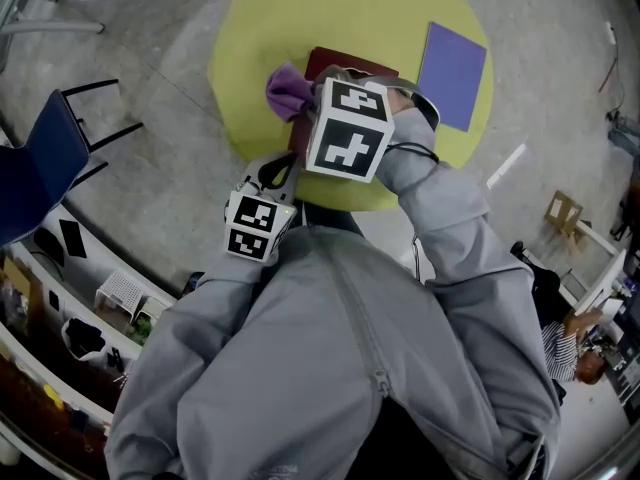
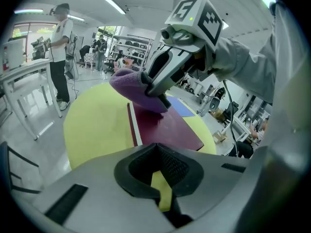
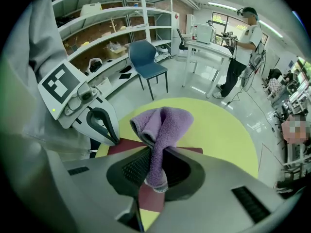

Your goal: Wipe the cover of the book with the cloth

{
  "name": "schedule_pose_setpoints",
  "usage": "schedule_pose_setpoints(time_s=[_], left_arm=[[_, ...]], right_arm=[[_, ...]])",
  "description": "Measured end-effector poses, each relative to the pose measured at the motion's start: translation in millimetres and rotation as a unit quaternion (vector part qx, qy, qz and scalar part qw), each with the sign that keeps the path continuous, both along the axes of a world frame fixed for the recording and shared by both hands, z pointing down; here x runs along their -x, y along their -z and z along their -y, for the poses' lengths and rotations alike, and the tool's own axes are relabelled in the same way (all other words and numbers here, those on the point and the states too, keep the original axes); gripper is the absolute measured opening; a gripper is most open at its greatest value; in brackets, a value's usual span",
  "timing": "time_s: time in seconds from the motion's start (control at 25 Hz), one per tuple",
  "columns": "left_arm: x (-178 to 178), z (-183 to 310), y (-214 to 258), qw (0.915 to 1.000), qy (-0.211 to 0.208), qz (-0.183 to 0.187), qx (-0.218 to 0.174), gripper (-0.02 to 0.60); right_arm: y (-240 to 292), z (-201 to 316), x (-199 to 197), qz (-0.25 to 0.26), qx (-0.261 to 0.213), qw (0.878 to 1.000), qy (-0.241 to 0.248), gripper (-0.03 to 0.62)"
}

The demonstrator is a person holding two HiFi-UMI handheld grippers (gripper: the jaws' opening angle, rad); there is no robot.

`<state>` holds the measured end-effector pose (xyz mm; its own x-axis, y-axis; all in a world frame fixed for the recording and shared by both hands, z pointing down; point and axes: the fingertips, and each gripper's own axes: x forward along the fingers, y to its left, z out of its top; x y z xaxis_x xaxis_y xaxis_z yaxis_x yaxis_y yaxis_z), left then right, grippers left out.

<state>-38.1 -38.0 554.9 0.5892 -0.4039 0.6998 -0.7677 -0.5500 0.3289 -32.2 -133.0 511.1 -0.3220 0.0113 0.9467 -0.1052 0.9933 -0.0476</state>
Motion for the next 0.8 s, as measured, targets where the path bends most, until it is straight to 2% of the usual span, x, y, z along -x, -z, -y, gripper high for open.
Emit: schedule_pose_setpoints(time_s=[0.36, 0.8], left_arm=[[9.0, 0.5, -3.4, 1.0000, 0.001, -0.002, -0.004, 0.017], [7.2, -0.9, 0.4, 1.0000, 0.001, 0.000, -0.008, 0.017]], right_arm=[[-23.7, 0.3, 19.4, -0.015, 0.017, 1.000, -0.001, 0.083], [-29.1, -4.5, 8.4, -0.014, 0.026, 0.999, -0.023, 0.083]])
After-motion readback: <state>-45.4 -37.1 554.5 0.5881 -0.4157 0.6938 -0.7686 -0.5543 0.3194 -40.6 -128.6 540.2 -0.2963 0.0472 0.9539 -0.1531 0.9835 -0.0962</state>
